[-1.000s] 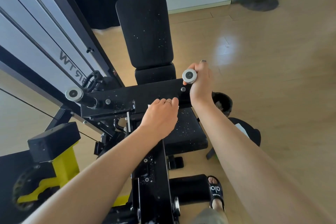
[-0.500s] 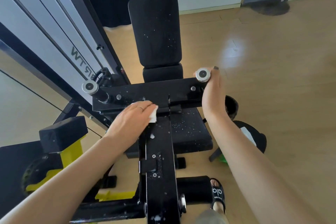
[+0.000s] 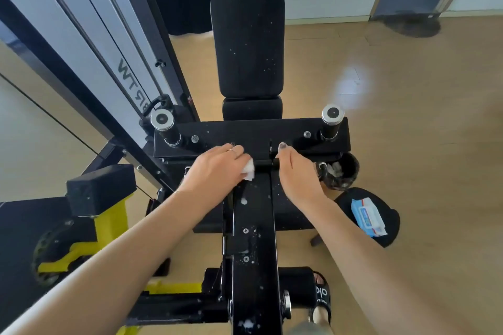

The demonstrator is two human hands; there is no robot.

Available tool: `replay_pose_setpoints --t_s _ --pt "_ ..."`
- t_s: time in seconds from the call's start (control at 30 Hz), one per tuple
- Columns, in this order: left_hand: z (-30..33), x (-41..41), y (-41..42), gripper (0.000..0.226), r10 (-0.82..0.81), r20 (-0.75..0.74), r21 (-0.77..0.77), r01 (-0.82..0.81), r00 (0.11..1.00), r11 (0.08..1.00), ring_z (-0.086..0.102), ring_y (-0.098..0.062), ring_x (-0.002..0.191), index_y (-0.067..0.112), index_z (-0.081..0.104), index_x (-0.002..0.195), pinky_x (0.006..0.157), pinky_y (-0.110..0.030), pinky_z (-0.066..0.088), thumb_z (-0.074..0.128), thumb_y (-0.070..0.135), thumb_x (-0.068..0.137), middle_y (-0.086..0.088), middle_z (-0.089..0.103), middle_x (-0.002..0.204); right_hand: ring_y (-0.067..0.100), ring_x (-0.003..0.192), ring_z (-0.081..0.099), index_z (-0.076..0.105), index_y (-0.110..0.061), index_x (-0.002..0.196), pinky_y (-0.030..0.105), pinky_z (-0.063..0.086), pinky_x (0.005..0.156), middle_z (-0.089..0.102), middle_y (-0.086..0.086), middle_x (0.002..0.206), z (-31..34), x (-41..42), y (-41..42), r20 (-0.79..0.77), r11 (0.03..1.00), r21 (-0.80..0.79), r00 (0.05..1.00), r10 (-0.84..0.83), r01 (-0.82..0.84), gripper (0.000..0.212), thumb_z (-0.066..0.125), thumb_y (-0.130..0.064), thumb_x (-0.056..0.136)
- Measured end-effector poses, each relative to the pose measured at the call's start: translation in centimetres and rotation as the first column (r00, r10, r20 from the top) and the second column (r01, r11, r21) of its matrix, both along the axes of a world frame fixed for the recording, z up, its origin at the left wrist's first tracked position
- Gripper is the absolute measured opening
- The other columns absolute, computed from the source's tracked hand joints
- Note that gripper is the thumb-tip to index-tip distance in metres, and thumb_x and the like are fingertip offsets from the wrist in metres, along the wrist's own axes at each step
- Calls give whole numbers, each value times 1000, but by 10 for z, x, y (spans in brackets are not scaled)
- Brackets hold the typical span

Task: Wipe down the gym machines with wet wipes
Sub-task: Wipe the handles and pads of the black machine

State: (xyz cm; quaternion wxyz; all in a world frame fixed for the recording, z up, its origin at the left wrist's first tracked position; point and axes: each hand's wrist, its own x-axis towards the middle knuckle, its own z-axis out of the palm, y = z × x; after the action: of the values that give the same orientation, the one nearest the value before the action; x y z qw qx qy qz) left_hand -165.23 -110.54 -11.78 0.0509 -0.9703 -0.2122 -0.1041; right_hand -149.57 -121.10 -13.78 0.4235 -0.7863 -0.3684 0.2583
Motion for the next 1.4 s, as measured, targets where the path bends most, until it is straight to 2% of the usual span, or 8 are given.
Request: replay_pose_setpoints --t_s 0.2,0.33,0.57,0.67,0.83,1.07,1.23,1.4 --pt "2 29 -14 21 -2 -83 53 6 997 999 58 -15 62 19 66 70 63 -28 51 86 19 67 4 57 70 33 86 61 59 -3 103 46 51 80 63 16 92 -4 4 12 209 987 -142 973 97 -68 42 27 -28 112" --pt "-1 42 -22 23 -32 -21 -13 32 999 999 58 -14 61 18 69 74 58 -26 49 90 20 64 4 59 69 37 92 63 58 -4 109 51 51 84 65 18 98 -6 7 11 224 982 -180 970 100 -59 40 26 -29 110" --pt "-2 -2 -7 39 58 -29 27 -57 998 998 61 -18 68 14 71 96 61 -28 53 85 2 62 3 62 77 16 59 57 48 -19 72 36 46 61 55 -1 61 -13 4 14 209 992 -128 978 9 18 51 25 -42 111" --pt "-9 12 -29 57 62 28 2 -62 998 998 72 -21 91 4 71 115 70 -30 59 90 5 62 -5 73 99 12 62 60 56 -15 79 33 44 60 60 -1 67 -13 4 13 188 992 -127 982 -1 25 52 26 -43 111" --pt "-9 -28 -52 50 -116 -7 -56 115 993 992 62 -21 122 -1 64 126 82 -31 61 63 -14 78 -10 64 128 13 62 58 52 -17 78 33 42 60 58 -1 66 -14 3 12 202 993 -111 979 -5 28 51 25 -43 111" --pt "-24 4 -74 51 -212 -98 31 216 972 976 53 -23 133 1 61 133 119 -34 33 56 3 83 -9 62 134 18 75 59 57 -14 87 33 40 70 62 0 79 -16 1 13 163 993 -105 986 -42 59 49 25 -42 111" --pt "-28 -39 -66 61 -137 -152 -121 119 979 985 38 -19 145 4 45 148 116 -32 38 53 -3 87 -8 45 153 17 71 57 53 -14 84 34 38 62 60 1 74 -16 3 11 186 993 -112 982 -17 38 50 23 -43 111" --pt "-24 -66 -77 64 -203 -216 -134 177 955 975 46 -24 141 -4 49 141 110 -37 46 64 -10 79 -13 52 147 19 67 59 52 -13 80 35 43 62 58 2 69 -18 -1 13 193 994 -76 980 -58 74 51 24 -41 112"
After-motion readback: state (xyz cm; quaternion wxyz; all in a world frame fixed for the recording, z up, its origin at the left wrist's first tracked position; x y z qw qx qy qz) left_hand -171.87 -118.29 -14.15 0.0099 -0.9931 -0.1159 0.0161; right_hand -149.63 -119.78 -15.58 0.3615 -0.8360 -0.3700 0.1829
